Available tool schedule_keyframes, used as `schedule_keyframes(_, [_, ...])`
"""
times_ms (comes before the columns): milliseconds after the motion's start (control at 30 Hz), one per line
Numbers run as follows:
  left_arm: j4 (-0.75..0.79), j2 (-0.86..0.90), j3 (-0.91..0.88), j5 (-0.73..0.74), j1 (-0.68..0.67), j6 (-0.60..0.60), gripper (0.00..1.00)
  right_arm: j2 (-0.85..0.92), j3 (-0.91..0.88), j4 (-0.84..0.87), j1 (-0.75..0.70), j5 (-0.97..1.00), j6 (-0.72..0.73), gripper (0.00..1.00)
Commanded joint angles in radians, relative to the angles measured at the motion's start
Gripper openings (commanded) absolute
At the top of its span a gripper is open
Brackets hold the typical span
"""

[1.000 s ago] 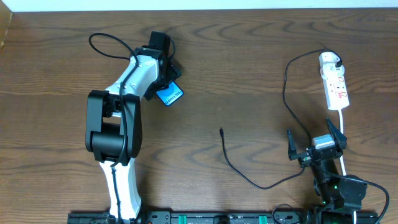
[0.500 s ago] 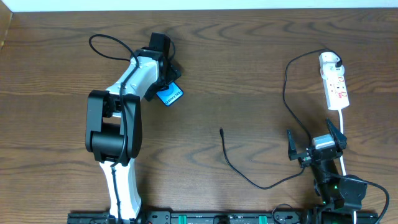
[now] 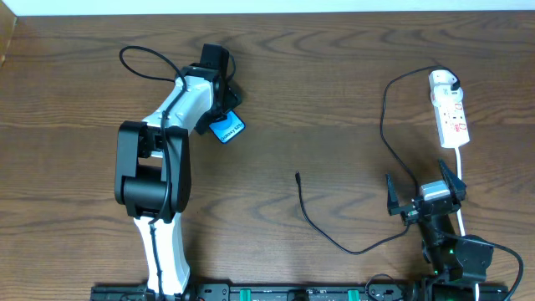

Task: Plug charger to phone and switch on socket
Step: 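Close the left gripper on the phone's bottom end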

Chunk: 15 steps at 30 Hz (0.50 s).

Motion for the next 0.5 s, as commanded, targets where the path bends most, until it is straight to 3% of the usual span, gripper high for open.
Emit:
schedule_keyframes(0, [-0.001,0.015,-0.023,0.007,0.001,-0.014,0.88,-0.005,-0.001,-0.006,0.005,0.001,-0.011,0.99])
schedule_keyframes(200, [-0.001,0.015,-0.023,0.007,0.001,-0.014,0.87,-0.005,-0.001,-0.006,0.005,0.001,-0.011,0.99])
schedule_keyframes(333, [-0.001,0.015,-0.023,0.008,0.001,-0.014,0.78,-0.005,-0.001,-0.006,0.005,0.001,-0.011,0.99])
schedule_keyframes(467, [-0.001,0.015,-0.023,0.034,0.001,-0.014,0.77,-0.005,-0.001,-0.006,0.005,0.001,-0.011,0.99])
